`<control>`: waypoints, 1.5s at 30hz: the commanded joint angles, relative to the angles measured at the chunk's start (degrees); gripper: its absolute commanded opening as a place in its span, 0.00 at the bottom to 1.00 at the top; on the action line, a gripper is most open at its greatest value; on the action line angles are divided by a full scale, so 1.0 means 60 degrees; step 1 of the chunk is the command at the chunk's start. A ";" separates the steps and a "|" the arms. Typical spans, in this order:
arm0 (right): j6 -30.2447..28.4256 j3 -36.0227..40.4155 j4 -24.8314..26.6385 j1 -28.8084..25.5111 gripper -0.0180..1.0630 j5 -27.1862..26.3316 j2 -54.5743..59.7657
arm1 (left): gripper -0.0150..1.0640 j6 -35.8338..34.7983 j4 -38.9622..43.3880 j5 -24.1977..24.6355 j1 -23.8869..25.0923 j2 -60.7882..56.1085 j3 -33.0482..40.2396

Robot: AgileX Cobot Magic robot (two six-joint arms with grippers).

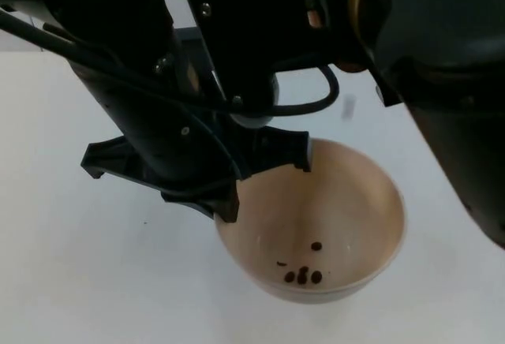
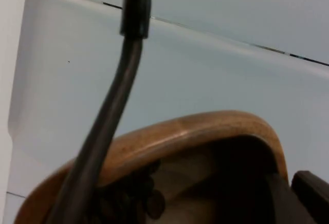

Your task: Pick up the bowl with the left hand and pour the coffee beans from the cup into the bowl with the right hand.

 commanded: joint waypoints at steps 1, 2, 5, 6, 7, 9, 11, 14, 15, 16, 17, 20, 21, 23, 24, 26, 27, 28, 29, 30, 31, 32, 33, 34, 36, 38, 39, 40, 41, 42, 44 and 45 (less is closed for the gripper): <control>0.0130 0.0017 -0.0143 0.0053 0.01 0.0068 -0.0159 | 0.01 -0.0019 -0.0161 -0.0136 -0.0053 -0.0018 -0.0060; 0.0130 0.0017 -0.0143 0.0053 0.01 0.0068 -0.0159 | 0.01 -0.0019 -0.0161 -0.0136 -0.0053 -0.0018 -0.0060; 0.0130 0.0017 -0.0143 0.0053 0.01 0.0068 -0.0159 | 0.01 -0.0019 -0.0161 -0.0136 -0.0053 -0.0018 -0.0060; 0.0130 0.0017 -0.0143 0.0053 0.01 0.0068 -0.0159 | 0.01 -0.0019 -0.0161 -0.0136 -0.0053 -0.0018 -0.0060; 0.0130 0.0017 -0.0143 0.0053 0.01 0.0068 -0.0159 | 0.01 -0.0019 -0.0161 -0.0136 -0.0053 -0.0018 -0.0060; 0.0197 0.0017 -0.0143 0.0053 0.01 0.0068 -0.0159 | 0.01 -0.0019 -0.0161 -0.0136 -0.0053 -0.0018 -0.0060; 0.0264 0.0017 -0.0143 0.0053 0.01 0.0068 -0.0159 | 0.01 -0.0019 -0.0161 -0.0136 -0.0053 -0.0018 -0.0060; 0.0653 0.0017 -0.0143 0.0019 0.01 0.0068 -0.0279 | 0.01 -0.0019 -0.0161 -0.0136 -0.0053 -0.0018 -0.0060; 0.0698 -0.0004 0.0118 -0.0029 0.01 0.0068 -0.0394 | 0.01 -0.0019 -0.0161 -0.0136 -0.0053 -0.0018 -0.0060; 0.0810 -0.0057 0.0502 -0.0139 0.01 0.0068 -0.0516 | 0.01 -0.0019 -0.0161 -0.0136 -0.0053 -0.0018 -0.0060; 0.0810 -0.0057 0.0502 -0.0139 0.01 0.0068 -0.0516 | 0.01 -0.0019 -0.0161 -0.0136 -0.0053 -0.0018 -0.0060; 0.1256 -0.0135 0.1369 -0.0417 0.01 0.0068 -0.0869 | 0.01 -0.0019 -0.0161 -0.0136 -0.0053 -0.0018 -0.0060; 0.1394 -0.0135 0.1603 -0.0436 0.01 0.0068 -0.0954 | 0.01 -0.0019 -0.0161 -0.0161 -0.0053 -0.0018 -0.0060; 0.1414 -0.0135 0.1907 -0.0436 0.01 0.0068 -0.1046 | 0.01 -0.0019 -0.0161 -0.0161 -0.0053 -0.0018 -0.0060; 0.1414 -0.0179 0.2202 -0.0436 0.01 0.0068 -0.1051 | 0.01 -0.0019 -0.0161 -0.0180 -0.0053 -0.0018 -0.0060; 0.1414 -0.0273 0.2987 -0.0436 0.01 0.0068 -0.1051 | 0.01 -0.0019 -0.0161 -0.0217 -0.0053 -0.0018 -0.0060; 0.1562 -0.0273 0.3197 -0.0436 0.01 0.0068 -0.1051 | 0.01 -0.0019 -0.0161 -0.0221 -0.0053 -0.0018 -0.0060; 0.1562 -0.0273 0.3197 -0.0436 0.01 0.0068 -0.1051 | 0.01 -0.0019 -0.0161 -0.0221 -0.0053 -0.0018 -0.0060; 0.1741 -0.0273 0.3346 -0.0436 0.01 0.0068 -0.1051 | 0.01 -0.0019 -0.0161 -0.0221 -0.0053 -0.0018 -0.0060; 0.1921 -0.0273 0.3585 -0.0436 0.01 0.0068 -0.1051 | 0.01 -0.0019 -0.0161 -0.0221 -0.0053 -0.0018 -0.0060; 0.1921 -0.0273 0.3812 -0.0436 0.01 0.0068 -0.1051 | 0.01 -0.0019 -0.0161 -0.0221 -0.0053 -0.0018 -0.0060; 0.1946 -0.0273 0.4014 -0.0436 0.01 0.0068 -0.1051 | 0.01 -0.0019 -0.0161 -0.0221 -0.0053 -0.0018 -0.0060; 0.1946 -0.0273 0.4014 -0.0436 0.01 0.0068 -0.1051 | 0.01 -0.0019 -0.0161 -0.0221 -0.0053 -0.0018 -0.0060; 0.1946 -0.0273 0.4295 -0.0436 0.01 0.0068 -0.1051 | 0.01 -0.0019 -0.0161 -0.0202 -0.0053 -0.0018 -0.0060; 0.1946 -0.0273 0.4761 -0.0436 0.01 0.0068 -0.1051 | 0.01 -0.0019 -0.0161 -0.0181 -0.0053 -0.0018 -0.0060; 0.2020 -0.0273 0.5101 -0.0436 0.01 0.0068 -0.1051 | 0.01 -0.0019 -0.0161 -0.0159 -0.0053 -0.0018 -0.0060; 0.2020 -0.0273 0.5101 -0.0436 0.01 0.0068 -0.1051 | 0.01 -0.0019 -0.0161 -0.0159 -0.0053 -0.0018 -0.0060; 0.2062 -0.0273 0.5239 -0.0436 0.01 0.0068 -0.1051 | 0.01 -0.0019 -0.0161 -0.0141 -0.0053 -0.0018 -0.0060; 0.2062 -0.0273 0.5357 -0.0436 0.01 0.0068 -0.1051 | 0.01 -0.0019 -0.0161 -0.0141 -0.0053 -0.0018 -0.0060; 0.2062 -0.0273 0.5531 -0.0436 0.01 0.0068 -0.1051 | 0.01 -0.0019 -0.0161 -0.0141 -0.0053 -0.0018 -0.0060; 0.2062 -0.0273 0.5691 -0.0436 0.01 0.0068 -0.1051 | 0.01 -0.0019 -0.0161 -0.0123 -0.0053 -0.0018 -0.0060; 0.2062 -0.0273 0.5879 -0.0436 0.01 0.0068 -0.1051 | 0.01 -0.0019 -0.0161 -0.0123 -0.0053 -0.0018 -0.0060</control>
